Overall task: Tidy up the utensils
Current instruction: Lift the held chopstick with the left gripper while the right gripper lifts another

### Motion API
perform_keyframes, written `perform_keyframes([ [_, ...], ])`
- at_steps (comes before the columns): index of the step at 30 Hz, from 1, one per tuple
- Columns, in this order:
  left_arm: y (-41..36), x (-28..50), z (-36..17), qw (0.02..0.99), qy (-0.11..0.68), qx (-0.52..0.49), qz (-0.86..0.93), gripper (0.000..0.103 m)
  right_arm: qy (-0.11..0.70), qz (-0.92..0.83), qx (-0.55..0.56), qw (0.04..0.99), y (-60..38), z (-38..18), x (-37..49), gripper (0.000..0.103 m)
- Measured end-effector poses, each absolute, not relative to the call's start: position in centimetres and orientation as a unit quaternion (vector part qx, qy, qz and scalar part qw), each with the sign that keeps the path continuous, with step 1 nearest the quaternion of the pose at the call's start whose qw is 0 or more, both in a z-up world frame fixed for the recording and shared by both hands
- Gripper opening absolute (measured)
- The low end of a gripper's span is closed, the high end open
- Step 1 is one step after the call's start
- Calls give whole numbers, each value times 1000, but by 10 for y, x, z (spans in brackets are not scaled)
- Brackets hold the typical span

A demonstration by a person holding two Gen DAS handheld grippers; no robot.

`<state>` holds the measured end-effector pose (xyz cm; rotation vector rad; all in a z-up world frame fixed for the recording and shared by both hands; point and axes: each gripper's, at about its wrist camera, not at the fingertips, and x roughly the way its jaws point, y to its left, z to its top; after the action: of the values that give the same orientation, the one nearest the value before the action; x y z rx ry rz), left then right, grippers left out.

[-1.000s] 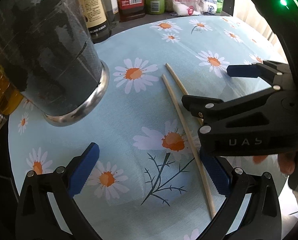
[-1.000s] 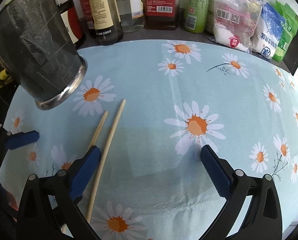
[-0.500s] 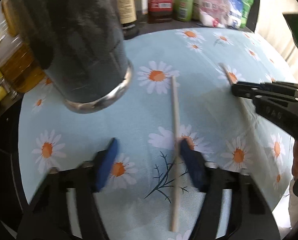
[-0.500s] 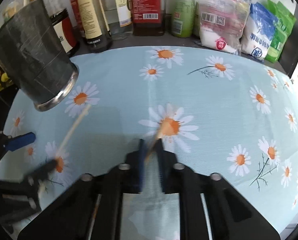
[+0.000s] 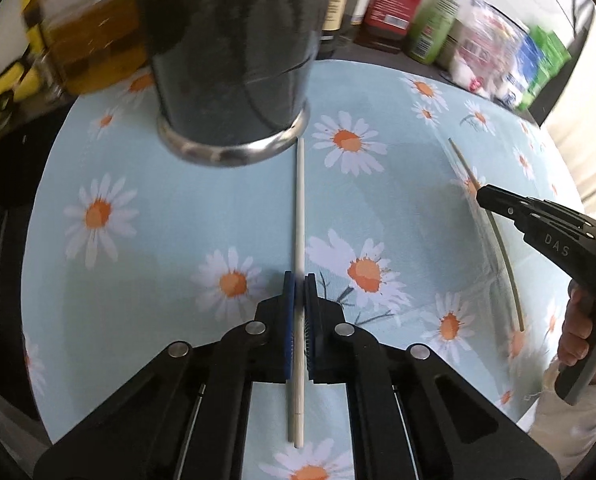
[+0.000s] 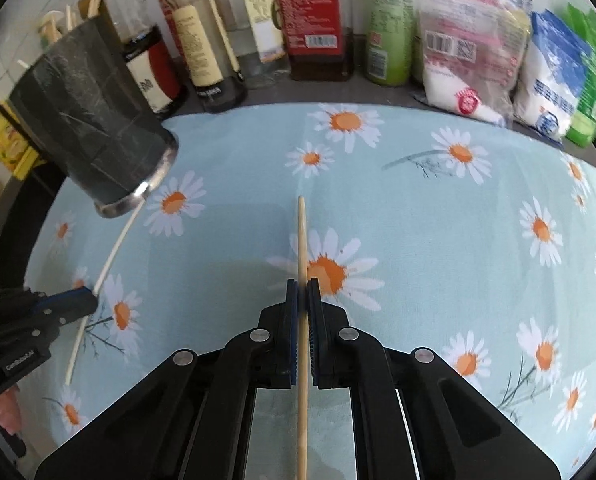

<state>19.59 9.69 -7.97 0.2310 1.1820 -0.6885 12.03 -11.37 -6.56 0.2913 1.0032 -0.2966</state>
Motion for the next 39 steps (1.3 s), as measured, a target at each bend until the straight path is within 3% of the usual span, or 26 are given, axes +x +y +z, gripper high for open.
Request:
perform_keyframes([
  [22, 149, 130, -55, 823, 546, -20, -155, 5, 432, 42, 63, 899, -115, -28, 123, 5],
  [39, 144, 150, 70, 897, 431, 32, -97, 5, 362, 101, 43, 926, -117, 62, 140, 5],
])
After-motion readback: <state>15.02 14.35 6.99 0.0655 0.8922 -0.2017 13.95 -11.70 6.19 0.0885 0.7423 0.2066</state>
